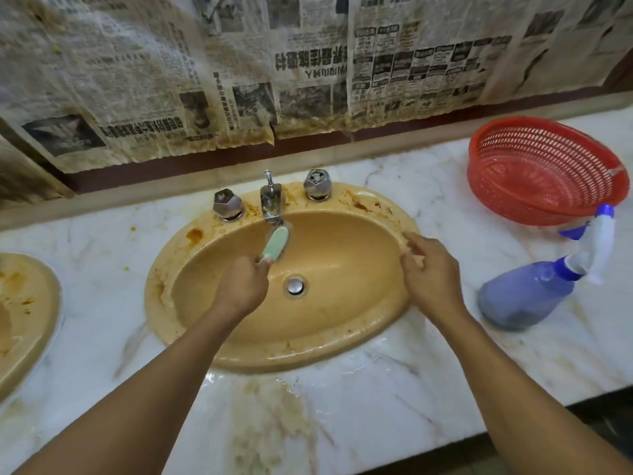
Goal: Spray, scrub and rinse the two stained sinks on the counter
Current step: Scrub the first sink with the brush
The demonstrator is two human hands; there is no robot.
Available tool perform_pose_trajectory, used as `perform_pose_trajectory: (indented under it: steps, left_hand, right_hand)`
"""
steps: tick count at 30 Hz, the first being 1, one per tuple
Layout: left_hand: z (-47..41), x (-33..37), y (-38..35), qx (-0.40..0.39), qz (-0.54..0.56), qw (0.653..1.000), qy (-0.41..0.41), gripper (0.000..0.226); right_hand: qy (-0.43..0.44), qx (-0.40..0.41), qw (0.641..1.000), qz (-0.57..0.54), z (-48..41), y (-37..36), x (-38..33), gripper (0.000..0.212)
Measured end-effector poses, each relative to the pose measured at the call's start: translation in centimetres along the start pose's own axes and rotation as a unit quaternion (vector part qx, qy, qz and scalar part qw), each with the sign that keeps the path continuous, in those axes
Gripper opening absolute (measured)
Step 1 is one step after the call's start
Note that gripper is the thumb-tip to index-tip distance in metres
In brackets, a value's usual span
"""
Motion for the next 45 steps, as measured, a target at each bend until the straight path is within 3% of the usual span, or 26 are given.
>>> perform_pose_trajectory:
  steps: [3,6,9,11,18,24,26,28,31,32,34,37,38,45]
  left_hand:
    - [-1.4,-0.2,0.2,0.038,-0.225,0.971,-0.077,0.031]
    - [-2.7,-0.7,0.1,0.06,-0.41,0.9,-0.137,0.026]
    - [-4.5,-1.7,-0.3,0.053,-0.52,0.834,-0.178,0.029]
    - [-5.7,-2.2,-0.4,0.049,-0.533,0.819,-0.205,0.035]
    - [-9.3,-1.8,-3.5,-0.028,-0.486,0.854,-0.184,0.04]
    - [-8.4,-4.5,-6.4,-0.101,-0.532,0.816,-0.205,0.04]
    - [-8.7,-4.9,-4.7,-0.089,-0.572,0.788,-0.211,0.035]
    - [-9.3,-3.9,-3.3,-0.065,-0.572,0.785,-0.227,0.032]
    - [-10.7,-1.5,-2.9,0.02,-0.51,0.835,-0.206,0.034]
    - [-10.9,-1.3,-3.3,0.041,-0.508,0.835,-0.206,0.033]
    - [-10.0,-2.4,-4.6,0.044,-0.537,0.814,-0.219,0.034]
    - [-8.1,-5.2,-5.3,-0.019,-0.581,0.769,-0.266,0.039]
    - [-8.1,-5.3,-4.8,-0.025,-0.574,0.769,-0.279,0.04]
    - [-10.8,-2.8,-0.5,0.048,-0.401,0.866,-0.295,0.028]
  right_hand:
    - [-0.031,0.057,0.994,0.084,-1.1,3.5,5.9,0.041]
    - [-0.028,0.029,0.989,0.144,-1.8,3.3,8.9,0.044]
    - [-0.006,0.014,0.986,0.166,-1.7,1.9,9.8,0.053]
    - [0.013,0.004,0.978,0.207,-1.6,1.2,10.1,0.058]
    - [0.025,0.018,0.971,0.236,-2.0,0.8,11.2,0.06]
    - [0.032,0.027,0.972,0.232,-1.9,0.8,10.7,0.055]
    - [0.033,0.024,0.971,0.236,-1.9,0.8,10.7,0.056]
    - [0.032,0.02,0.971,0.237,-2.1,0.7,10.8,0.059]
    - [0.03,0.017,0.97,0.24,-2.1,0.5,11.1,0.062]
    - [0.029,0.018,0.97,0.239,-2.1,0.6,11.1,0.062]
    - [0.027,0.023,0.971,0.236,-2.0,0.6,11.1,0.062]
    - [0.028,0.027,0.97,0.238,-2.0,0.6,10.8,0.061]
    - [0.027,0.026,0.97,0.242,-2.0,0.6,10.8,0.061]
    - [0.032,0.02,0.964,0.262,-2.2,0.4,10.9,0.061]
Point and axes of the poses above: each hand's wrist, its own z-axis away from the middle knuckle, its own y-axis out of the back of the hand, x = y × z, the point moved 8 cm from there along -z, towards the middle knuckle, and after that the axes turned 13 degrees about y, right-handed, at the moved point
